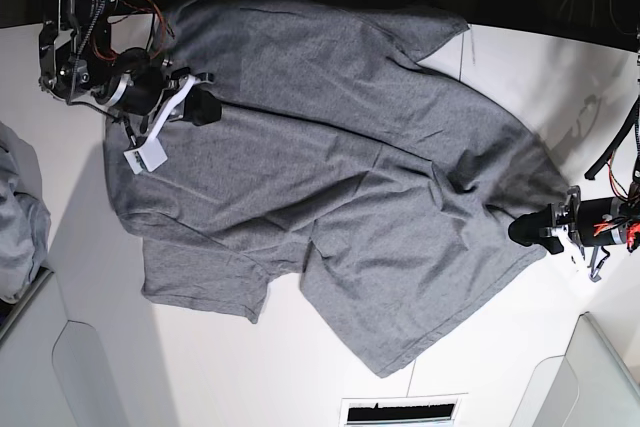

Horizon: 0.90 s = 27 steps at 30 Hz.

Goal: Layout the t-shirt on the table in an organized manner, then fold the t-shirt properly
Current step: 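Pull the shirt's side with the left gripper away from the right gripper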

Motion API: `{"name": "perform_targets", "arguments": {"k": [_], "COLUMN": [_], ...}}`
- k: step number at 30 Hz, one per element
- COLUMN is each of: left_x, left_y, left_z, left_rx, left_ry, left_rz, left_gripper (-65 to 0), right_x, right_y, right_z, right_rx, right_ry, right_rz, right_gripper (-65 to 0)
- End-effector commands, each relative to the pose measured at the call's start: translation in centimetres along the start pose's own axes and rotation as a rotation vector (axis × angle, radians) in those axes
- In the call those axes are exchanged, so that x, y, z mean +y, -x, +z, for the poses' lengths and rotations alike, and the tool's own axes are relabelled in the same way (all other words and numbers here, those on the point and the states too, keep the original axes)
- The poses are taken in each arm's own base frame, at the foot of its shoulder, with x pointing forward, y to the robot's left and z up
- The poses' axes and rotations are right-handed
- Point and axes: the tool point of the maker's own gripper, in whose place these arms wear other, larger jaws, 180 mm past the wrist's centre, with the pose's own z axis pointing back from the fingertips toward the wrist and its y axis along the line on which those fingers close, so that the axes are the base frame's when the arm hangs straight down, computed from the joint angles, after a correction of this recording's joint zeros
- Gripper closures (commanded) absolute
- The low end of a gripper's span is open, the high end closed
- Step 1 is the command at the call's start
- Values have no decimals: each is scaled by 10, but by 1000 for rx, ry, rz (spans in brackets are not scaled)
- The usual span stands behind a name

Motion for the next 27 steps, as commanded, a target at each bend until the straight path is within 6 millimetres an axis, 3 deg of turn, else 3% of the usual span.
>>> {"name": "perform_targets", "arguments": {"k": [1,8,13,17,21,25,27], "left_x": [-2,27,58,90,104,109,102], "left_y": [-17,17,52,68,89,116,127], "left_z": [10,6,3,10,16,23,22], "left_rx": [-46,-36,0,51,143,268,312], "left_ry": [5,-94,-230,-409,-482,-506,-462], "left_rz": [-20,-31,-119,-137,-151,-114,-68], "left_gripper": [-167,-167,-166,-166,-166,-166,-166], "right_x": [3,7,-19,-42,-61,-89,-104], "right_y": [-3,34,61,56,41,18,3], "right_z": [5,6,9,17,26,30,31], "right_rx": [-15,62,172,159,163,160,154], "right_ry": [-20,-34,88,155,211,259,277], "right_rz": [15,-24,27,50,88,93,80], "right_gripper": [0,0,0,0,0,0,0]}}
